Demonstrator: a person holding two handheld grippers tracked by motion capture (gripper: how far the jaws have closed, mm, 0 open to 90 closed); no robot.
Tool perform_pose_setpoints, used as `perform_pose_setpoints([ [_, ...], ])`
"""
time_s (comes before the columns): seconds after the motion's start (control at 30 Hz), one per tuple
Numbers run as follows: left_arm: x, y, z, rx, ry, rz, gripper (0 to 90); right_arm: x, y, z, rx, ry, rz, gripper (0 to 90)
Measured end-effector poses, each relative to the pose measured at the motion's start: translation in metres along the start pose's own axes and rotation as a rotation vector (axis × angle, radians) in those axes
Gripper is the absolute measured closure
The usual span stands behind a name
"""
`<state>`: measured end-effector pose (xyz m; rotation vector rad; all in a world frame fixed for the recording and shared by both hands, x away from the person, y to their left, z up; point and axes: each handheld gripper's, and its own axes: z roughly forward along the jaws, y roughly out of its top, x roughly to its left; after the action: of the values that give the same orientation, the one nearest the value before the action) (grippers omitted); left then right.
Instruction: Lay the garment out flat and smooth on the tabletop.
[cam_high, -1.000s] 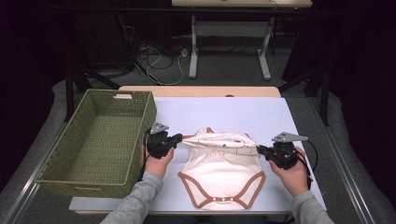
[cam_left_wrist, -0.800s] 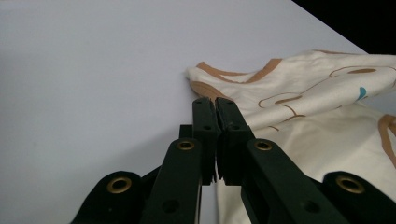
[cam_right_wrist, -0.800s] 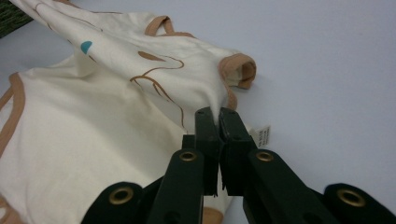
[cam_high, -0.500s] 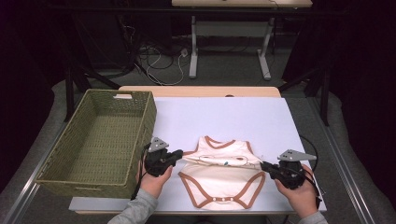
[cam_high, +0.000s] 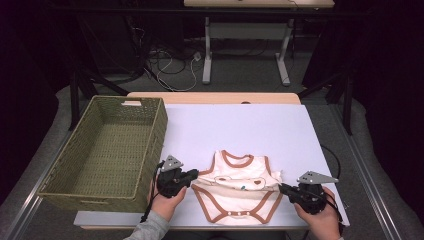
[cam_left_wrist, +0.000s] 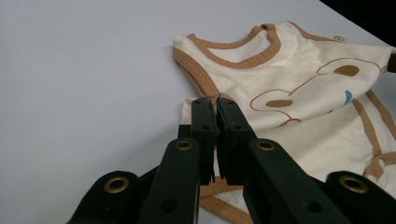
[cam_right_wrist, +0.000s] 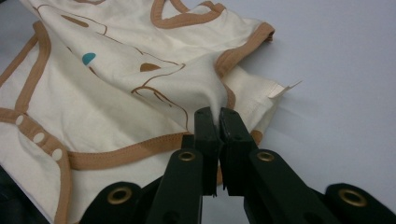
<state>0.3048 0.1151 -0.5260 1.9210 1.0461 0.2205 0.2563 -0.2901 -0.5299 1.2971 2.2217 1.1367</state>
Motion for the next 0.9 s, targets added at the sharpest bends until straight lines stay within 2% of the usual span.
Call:
perform_pose_setpoints([
  [0.23,-0.0005,0.0004,-0.0012,-0.014,0.001,-0.002,81.0,0.0026,-0.0009,-0.0006,-0.024,-0.008,-0.005,76.0],
  [0.3,-0.0009,0.0001,-0.0007,-0.019,0.003,0.002,79.0,0.0024,-0.0011,-0.0002,-0.041,-0.014,-0.023,73.0],
  [0.43,-0.002,0.0006,-0.001,-0.027,0.014,0.013,70.1,0.0041,-0.0003,-0.0005,-0.058,-0.02,-0.039,66.8],
  [0.6,-0.0034,-0.0001,-0.0002,-0.036,0.029,-0.007,56.5,0.006,0.0007,-0.0004,-0.085,-0.029,-0.062,56.6],
  [0.7,-0.0019,0.0004,-0.0006,-0.025,0.03,-0.023,49.1,0.008,0.0014,0.0005,-0.105,-0.027,-0.064,51.6],
  [0.9,0.0007,0.0023,0.0004,-0.045,0.034,-0.044,40.0,0.0096,0.0047,0.002,-0.116,-0.041,-0.101,43.4],
])
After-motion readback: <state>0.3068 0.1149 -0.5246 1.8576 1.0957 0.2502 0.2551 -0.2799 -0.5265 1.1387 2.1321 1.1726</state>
